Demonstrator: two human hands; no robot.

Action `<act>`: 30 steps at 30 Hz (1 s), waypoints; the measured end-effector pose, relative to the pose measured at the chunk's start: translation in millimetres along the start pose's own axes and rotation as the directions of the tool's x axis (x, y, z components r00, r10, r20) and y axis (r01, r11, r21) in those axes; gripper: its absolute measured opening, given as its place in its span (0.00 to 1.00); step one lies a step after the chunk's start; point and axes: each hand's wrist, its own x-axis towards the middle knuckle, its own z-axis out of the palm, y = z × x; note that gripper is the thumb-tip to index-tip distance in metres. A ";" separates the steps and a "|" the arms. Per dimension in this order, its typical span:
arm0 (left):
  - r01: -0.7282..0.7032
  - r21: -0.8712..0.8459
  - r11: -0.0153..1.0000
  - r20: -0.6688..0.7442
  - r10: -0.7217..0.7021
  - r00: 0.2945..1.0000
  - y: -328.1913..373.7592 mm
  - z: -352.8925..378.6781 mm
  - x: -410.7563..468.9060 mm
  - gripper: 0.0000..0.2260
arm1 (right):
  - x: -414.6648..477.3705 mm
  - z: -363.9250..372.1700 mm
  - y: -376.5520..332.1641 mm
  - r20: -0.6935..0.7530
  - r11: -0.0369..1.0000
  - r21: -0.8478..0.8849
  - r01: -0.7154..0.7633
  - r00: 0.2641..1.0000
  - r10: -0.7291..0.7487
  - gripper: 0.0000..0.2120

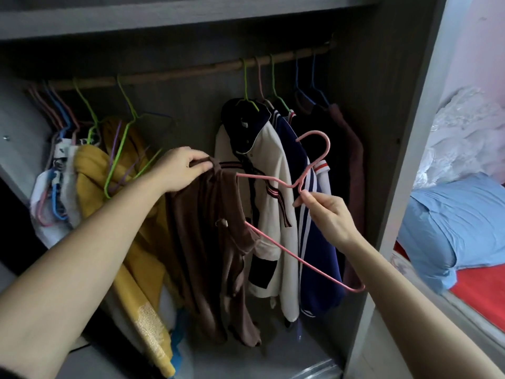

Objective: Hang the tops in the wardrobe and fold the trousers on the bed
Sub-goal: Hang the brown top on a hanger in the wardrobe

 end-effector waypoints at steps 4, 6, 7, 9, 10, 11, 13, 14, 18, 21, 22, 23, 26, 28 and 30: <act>0.019 0.135 0.991 0.021 -0.022 1.000 2.9 -1.0 -5.5 0.13 | 9.6 -4.8 -11.5 0.084 1.000 0.005 -0.008 0.996 0.007 0.18; -0.030 -0.018 0.999 0.155 0.033 0.987 9.3 0.7 -10.6 0.08 | 14.3 -4.5 -17.2 0.129 0.999 -0.052 0.002 0.992 0.005 0.18; -0.020 -0.165 0.986 0.218 0.056 0.974 15.5 3.5 -15.0 0.07 | 16.5 -4.0 -19.4 0.142 0.996 -0.085 0.010 0.990 0.002 0.17; -0.007 -0.362 0.932 0.225 0.094 0.970 27.7 13.6 -23.4 0.09 | 19.3 -1.9 -22.5 0.146 0.992 -0.127 0.011 0.989 0.008 0.17; -0.016 -0.409 0.912 0.193 0.104 0.976 32.9 19.0 -25.6 0.10 | 20.2 -0.4 -23.4 0.142 0.991 -0.136 0.009 0.990 0.010 0.17; -0.020 -0.449 0.893 0.169 0.107 0.980 38.1 23.3 -27.2 0.10 | 20.5 1.2 -23.6 0.136 0.989 -0.148 0.011 0.991 0.009 0.17; -0.012 -0.495 0.869 0.158 0.104 0.982 47.0 28.6 -27.2 0.09 | 19.6 4.3 -23.9 0.119 0.984 -0.178 0.028 0.993 -0.006 0.16; 0.005 -0.507 0.862 0.172 0.095 0.981 51.0 29.9 -26.1 0.09 | 18.7 4.9 -23.9 0.108 0.982 -0.187 0.036 0.994 -0.016 0.16; -0.031 -0.428 0.903 0.166 0.112 0.980 66.7 34.7 -25.0 0.07 | 15.7 1.3 -26.9 0.034 0.982 -0.179 0.054 0.998 -0.049 0.16; -0.084 -0.329 0.940 0.096 0.122 0.988 74.8 37.4 -22.8 0.09 | 14.0 2.2 -27.0 0.016 0.980 -0.186 0.071 0.997 -0.070 0.15; -0.087 -0.316 0.945 0.041 0.106 0.994 77.4 38.8 -21.7 0.11 | 13.0 4.1 -25.9 0.009 0.977 -0.200 0.070 0.998 -0.070 0.15; -0.094 -0.294 0.951 -0.033 0.088 0.996 79.9 41.4 -20.9 0.14 | 11.4 6.3 -24.9 -0.004 0.970 -0.227 0.082 0.996 -0.085 0.14; -0.106 -0.167 0.980 -0.247 0.063 0.967 87.0 52.2 -18.9 0.20 | 3.4 9.5 -20.8 -0.077 0.865 -0.467 0.184 0.966 -0.247 0.10; -0.049 -0.129 0.990 -0.339 0.002 0.941 88.4 56.6 -17.2 0.19 | -7.3 8.8 -12.0 -0.142 0.692 -0.695 0.195 0.906 -0.398 0.16; 0.067 -0.164 0.984 -0.388 -0.126 0.913 85.6 55.5 -13.1 0.19 | -21.4 7.1 -1.6 -0.196 0.560 -0.809 0.180 0.815 -0.545 0.21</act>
